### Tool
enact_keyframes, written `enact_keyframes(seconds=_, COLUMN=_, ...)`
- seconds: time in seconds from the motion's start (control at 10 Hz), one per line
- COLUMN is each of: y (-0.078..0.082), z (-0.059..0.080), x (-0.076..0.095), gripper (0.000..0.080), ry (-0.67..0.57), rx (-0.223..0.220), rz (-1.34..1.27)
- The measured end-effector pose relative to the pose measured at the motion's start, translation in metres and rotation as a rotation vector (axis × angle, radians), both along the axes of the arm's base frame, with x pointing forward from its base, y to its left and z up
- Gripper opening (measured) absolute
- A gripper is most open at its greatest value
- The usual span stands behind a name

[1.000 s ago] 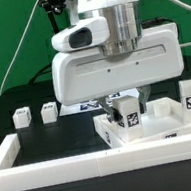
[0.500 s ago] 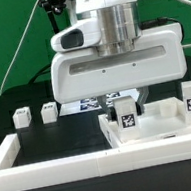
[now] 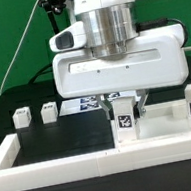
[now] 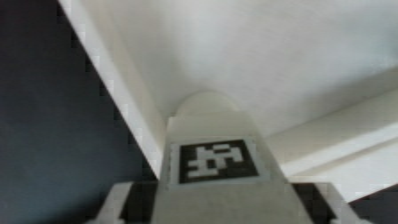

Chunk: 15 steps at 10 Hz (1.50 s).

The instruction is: Assemble square table

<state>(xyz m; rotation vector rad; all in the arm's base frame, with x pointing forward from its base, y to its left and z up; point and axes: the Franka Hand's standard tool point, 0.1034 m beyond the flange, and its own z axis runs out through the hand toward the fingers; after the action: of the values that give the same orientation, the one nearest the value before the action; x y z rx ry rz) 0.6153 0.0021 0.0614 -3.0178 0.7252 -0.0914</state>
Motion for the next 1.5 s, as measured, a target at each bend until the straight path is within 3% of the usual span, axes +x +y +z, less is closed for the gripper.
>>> enact_keyframes(seconds=0.1, y=0.0, z=0.0, x=0.0, gripper=0.0333, ry=0.0, rx=0.0, rz=-0.002)
enact_keyframes(seconds=0.2, y=0.0, z=-0.001, x=0.0, gripper=0.0501, ry=0.0, rx=0.0, rz=-0.001)
enact_keyframes(seconds=0.3, y=0.0, z=0.0, x=0.0, gripper=0.0501, ry=0.0, rx=0.0, rz=0.004)
enact_keyframes(seconds=0.4, y=0.0, z=0.0, x=0.0, gripper=0.0614, ry=-0.001, rx=-0.001, rz=0.027)
enact_keyframes(seconds=0.5, y=0.0, z=0.003, x=-0.002, gripper=0.0642, ry=-0.002, rx=-0.002, rz=0.06)
enact_keyframes(seconds=0.8, y=0.007, z=0.012, x=-0.012, gripper=0.0648, ry=-0.001, rx=-0.019, rz=0.256)
enact_keyframes(seconds=1.5, y=0.003, z=0.006, x=-0.02, gripper=0.0649, ry=0.016, rx=-0.021, rz=0.341)
